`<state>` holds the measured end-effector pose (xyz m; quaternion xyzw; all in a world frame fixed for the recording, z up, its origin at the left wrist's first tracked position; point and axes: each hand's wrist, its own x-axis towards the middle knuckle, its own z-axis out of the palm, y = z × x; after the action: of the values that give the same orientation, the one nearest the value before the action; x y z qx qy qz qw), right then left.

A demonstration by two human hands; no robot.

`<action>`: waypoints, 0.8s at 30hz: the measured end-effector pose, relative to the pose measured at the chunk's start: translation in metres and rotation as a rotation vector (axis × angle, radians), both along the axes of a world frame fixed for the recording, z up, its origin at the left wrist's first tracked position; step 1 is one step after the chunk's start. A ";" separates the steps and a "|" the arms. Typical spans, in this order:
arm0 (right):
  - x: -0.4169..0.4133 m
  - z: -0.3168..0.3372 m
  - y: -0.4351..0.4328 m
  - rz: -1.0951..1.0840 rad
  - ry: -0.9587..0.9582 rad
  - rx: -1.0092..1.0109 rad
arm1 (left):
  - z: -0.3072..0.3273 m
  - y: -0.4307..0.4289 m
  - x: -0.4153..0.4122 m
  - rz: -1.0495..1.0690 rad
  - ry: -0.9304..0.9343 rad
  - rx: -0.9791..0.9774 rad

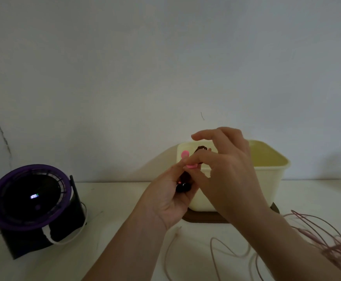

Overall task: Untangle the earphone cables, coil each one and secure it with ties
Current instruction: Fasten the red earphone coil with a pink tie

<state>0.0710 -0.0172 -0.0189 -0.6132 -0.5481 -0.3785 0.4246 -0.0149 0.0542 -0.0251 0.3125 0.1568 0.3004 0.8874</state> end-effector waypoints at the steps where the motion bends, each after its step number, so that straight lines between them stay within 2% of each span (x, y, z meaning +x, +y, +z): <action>1: -0.003 -0.001 0.001 0.009 -0.007 0.029 | 0.001 0.001 -0.001 -0.021 -0.034 -0.032; 4: -0.010 -0.008 0.008 0.120 0.024 0.087 | 0.007 0.004 -0.007 -0.019 -0.110 -0.098; 6: -0.009 -0.011 0.010 0.301 0.116 0.035 | 0.013 0.005 -0.009 0.021 -0.132 -0.119; 11: 0.003 0.001 0.001 0.652 0.597 -0.195 | 0.021 0.009 -0.014 0.141 -0.133 -0.100; 13: 0.010 0.005 -0.002 0.763 0.786 -0.243 | 0.022 0.009 -0.016 0.110 -0.193 -0.095; 16: 0.021 0.006 -0.002 0.874 0.954 -0.230 | 0.024 0.003 -0.017 0.021 -0.204 -0.037; 19: 0.028 0.006 -0.003 0.906 0.972 -0.252 | 0.024 0.000 -0.017 -0.054 -0.161 -0.002; 24: 0.038 0.007 -0.009 0.872 0.843 -0.301 | 0.026 -0.006 -0.017 -0.096 -0.088 0.027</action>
<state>0.1091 -0.0267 -0.0117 -0.4829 -0.5804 0.1854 0.6289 -0.0315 0.0478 0.0006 0.3180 0.0982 0.2729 0.9026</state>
